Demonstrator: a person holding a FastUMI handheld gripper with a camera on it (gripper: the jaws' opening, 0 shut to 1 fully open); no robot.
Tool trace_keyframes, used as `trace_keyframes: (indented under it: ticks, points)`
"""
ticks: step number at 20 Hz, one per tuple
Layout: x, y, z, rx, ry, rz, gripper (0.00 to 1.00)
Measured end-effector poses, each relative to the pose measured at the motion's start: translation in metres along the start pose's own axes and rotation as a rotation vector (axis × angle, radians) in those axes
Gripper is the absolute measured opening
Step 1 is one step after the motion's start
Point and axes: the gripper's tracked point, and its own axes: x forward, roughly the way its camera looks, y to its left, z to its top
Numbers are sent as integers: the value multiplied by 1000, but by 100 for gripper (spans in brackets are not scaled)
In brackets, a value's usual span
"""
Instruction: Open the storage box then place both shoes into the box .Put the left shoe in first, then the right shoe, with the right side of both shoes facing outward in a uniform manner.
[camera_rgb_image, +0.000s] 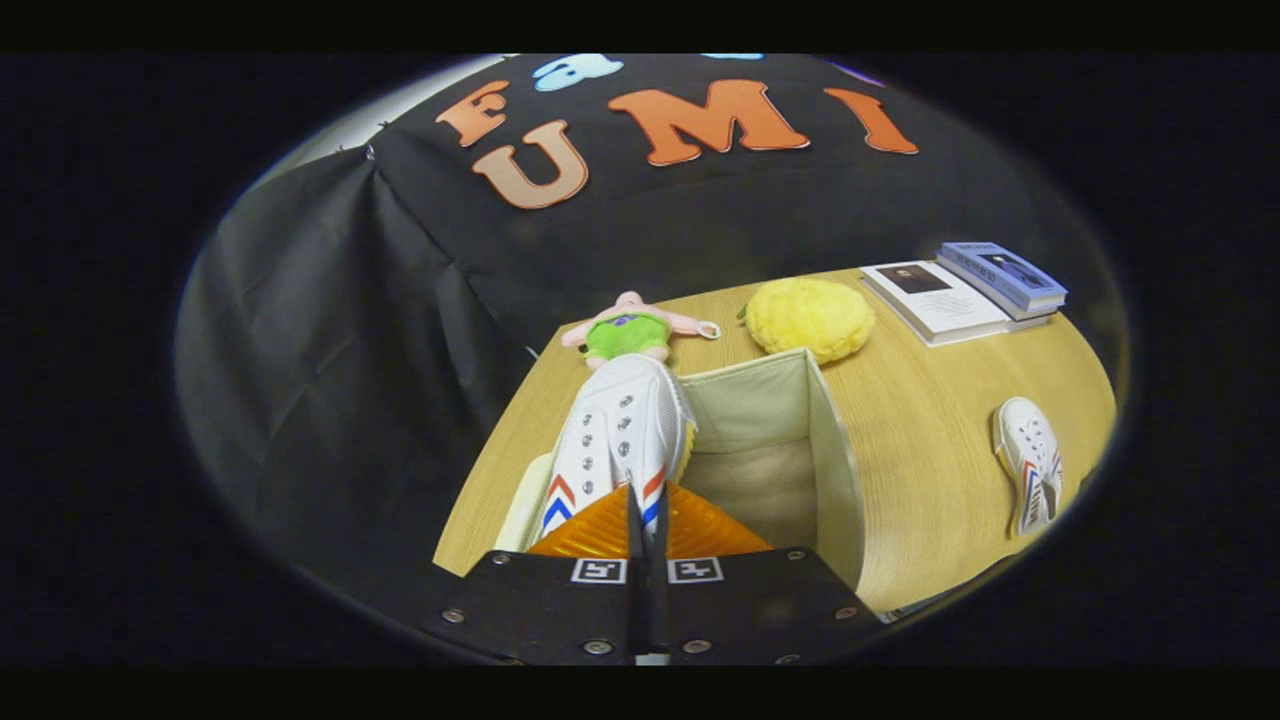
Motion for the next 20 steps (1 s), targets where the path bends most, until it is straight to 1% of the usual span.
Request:
trace_keyframes:
  ticks: [2, 3, 4, 5, 8, 9, 12, 16, 20]
  points:
    - [4, 5, -10, -17, 40, 10, 3]
    - [5, 11, -11, -25, 38, 31, 5]
    - [3, 20, -5, -25, 13, 60, 19]
    - [-3, 24, 3, -37, -10, 77, 29]
    - [-15, 18, 29, -115, -75, 70, 94]
    - [-17, 14, 36, -135, -98, 65, 99]
    - [-26, -15, 55, -170, -151, 24, 98]
    - [-41, -66, 75, -168, -193, -35, 99]
    - [-58, -135, 90, -174, -229, -140, 99]
